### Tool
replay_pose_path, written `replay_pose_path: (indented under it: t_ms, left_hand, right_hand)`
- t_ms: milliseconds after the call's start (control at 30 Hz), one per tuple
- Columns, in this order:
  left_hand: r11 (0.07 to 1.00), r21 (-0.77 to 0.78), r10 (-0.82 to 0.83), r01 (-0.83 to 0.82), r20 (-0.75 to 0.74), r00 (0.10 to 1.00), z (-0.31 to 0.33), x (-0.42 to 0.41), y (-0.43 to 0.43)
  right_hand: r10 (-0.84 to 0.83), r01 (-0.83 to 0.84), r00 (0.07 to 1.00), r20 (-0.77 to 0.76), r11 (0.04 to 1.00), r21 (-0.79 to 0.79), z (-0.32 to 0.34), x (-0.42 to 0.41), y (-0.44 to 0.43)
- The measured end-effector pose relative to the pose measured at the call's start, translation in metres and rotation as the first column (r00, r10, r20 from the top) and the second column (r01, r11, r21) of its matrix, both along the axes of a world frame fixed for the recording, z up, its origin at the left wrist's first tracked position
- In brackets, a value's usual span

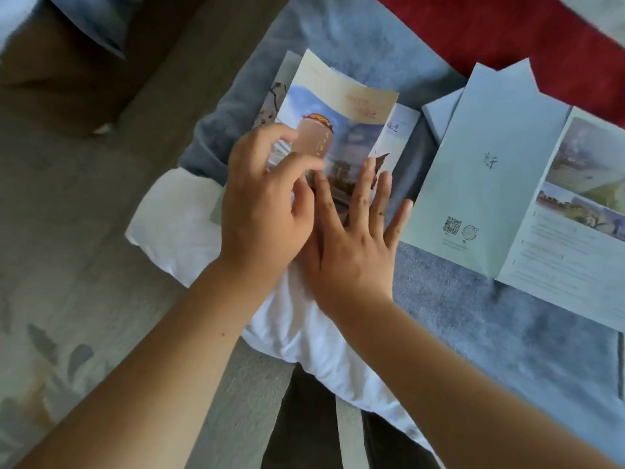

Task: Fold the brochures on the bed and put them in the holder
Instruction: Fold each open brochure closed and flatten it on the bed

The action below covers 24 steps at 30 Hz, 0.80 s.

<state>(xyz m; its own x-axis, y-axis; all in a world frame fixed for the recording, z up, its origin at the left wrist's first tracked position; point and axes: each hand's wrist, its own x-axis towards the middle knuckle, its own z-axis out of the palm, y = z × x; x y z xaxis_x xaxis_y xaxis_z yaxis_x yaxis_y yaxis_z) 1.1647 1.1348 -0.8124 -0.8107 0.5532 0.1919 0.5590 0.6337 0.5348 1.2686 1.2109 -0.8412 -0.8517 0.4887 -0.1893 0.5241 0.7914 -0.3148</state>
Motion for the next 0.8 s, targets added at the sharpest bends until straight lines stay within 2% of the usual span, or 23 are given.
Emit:
replay_pose_path:
  t_ms: [100,200,267,500,667,800]
  left_hand:
    - [1.0,-0.014,-0.003,0.003,0.013,1.0,-0.007,-0.013,-0.01]
    - [0.986,-0.161,0.039,-0.036,0.014,0.999,-0.014,-0.018,-0.016]
    - [0.97,-0.222,0.116,-0.099,0.064,0.991,-0.017,-0.019,-0.019]
    - [0.992,-0.112,0.071,-0.05,0.192,0.979,-0.015,-0.011,-0.007]
    - [0.996,-0.087,0.033,-0.017,0.187,0.982,-0.018,0.0,0.006]
    - [0.993,-0.104,-0.045,0.057,0.109,0.993,-0.034,0.004,0.008]
  right_hand:
    - [0.009,-0.009,1.0,-0.004,1.0,-0.017,-0.002,-0.006,-0.005]
    - [0.012,-0.011,1.0,-0.017,0.999,0.032,-0.003,-0.005,-0.004]
    - [-0.002,0.002,1.0,-0.003,0.999,0.052,-0.003,-0.005,-0.002]
    - [-0.059,0.06,0.998,0.029,0.997,-0.043,-0.001,-0.006,0.006]
    - [-0.061,0.062,0.998,0.01,0.992,-0.107,0.004,-0.003,0.013]
    - [-0.033,0.033,0.999,-0.016,0.999,-0.018,0.002,-0.005,0.019]
